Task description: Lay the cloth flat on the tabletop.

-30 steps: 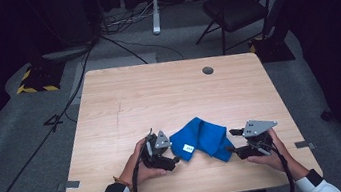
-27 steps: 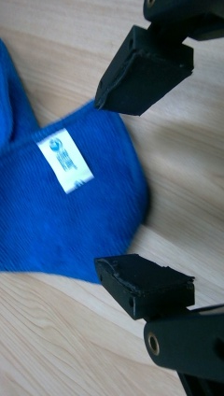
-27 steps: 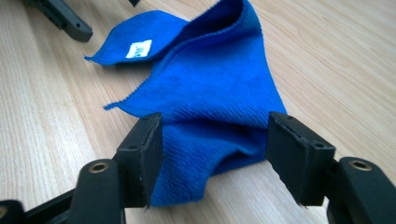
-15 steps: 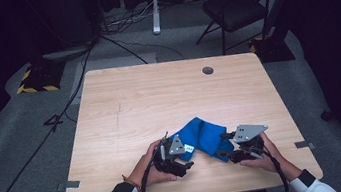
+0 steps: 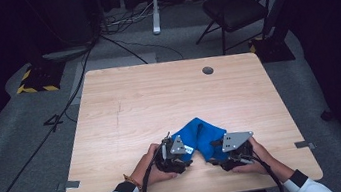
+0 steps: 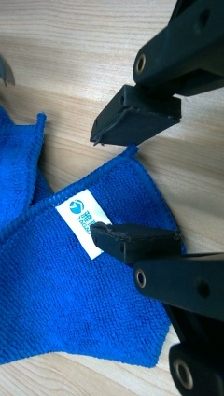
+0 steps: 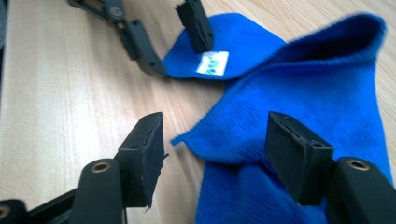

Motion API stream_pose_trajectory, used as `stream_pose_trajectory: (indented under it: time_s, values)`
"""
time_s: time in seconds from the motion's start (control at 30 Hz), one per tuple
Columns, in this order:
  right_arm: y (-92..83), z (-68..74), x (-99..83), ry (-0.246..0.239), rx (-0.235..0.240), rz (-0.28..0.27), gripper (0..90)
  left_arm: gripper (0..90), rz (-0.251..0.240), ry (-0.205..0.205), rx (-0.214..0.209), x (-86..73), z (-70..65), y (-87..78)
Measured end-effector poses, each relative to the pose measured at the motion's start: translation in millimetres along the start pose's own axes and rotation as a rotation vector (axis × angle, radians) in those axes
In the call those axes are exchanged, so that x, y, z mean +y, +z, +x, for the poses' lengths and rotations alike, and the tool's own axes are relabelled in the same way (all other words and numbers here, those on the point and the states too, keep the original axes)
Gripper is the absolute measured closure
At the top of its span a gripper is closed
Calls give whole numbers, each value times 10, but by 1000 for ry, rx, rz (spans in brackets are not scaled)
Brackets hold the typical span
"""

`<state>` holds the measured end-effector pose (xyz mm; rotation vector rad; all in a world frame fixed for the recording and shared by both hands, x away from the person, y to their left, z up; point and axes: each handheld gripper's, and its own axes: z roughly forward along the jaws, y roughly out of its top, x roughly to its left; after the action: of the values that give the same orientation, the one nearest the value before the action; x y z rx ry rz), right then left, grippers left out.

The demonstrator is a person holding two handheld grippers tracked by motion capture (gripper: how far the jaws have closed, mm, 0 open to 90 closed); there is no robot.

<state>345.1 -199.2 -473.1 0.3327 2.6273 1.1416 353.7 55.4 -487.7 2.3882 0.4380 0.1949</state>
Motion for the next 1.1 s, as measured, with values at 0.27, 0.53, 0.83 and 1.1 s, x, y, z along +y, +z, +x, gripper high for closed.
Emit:
stream_pose_trajectory:
  time_s: [0.27,0.53,0.83,1.1]
  values:
    - [78,116,79,-70,-24,36,376,669,-5,19,25,-4,-2,-22]
    - [83,39,54,-54,-112,60,700,815,-5,18,48,-21,44,-65]
    - [-93,-73,71,-34,-162,17,896,893,-58,-7,91,-28,164,-230]
    - [-294,-314,120,25,-238,-66,900,897,-119,-30,145,2,324,-407]
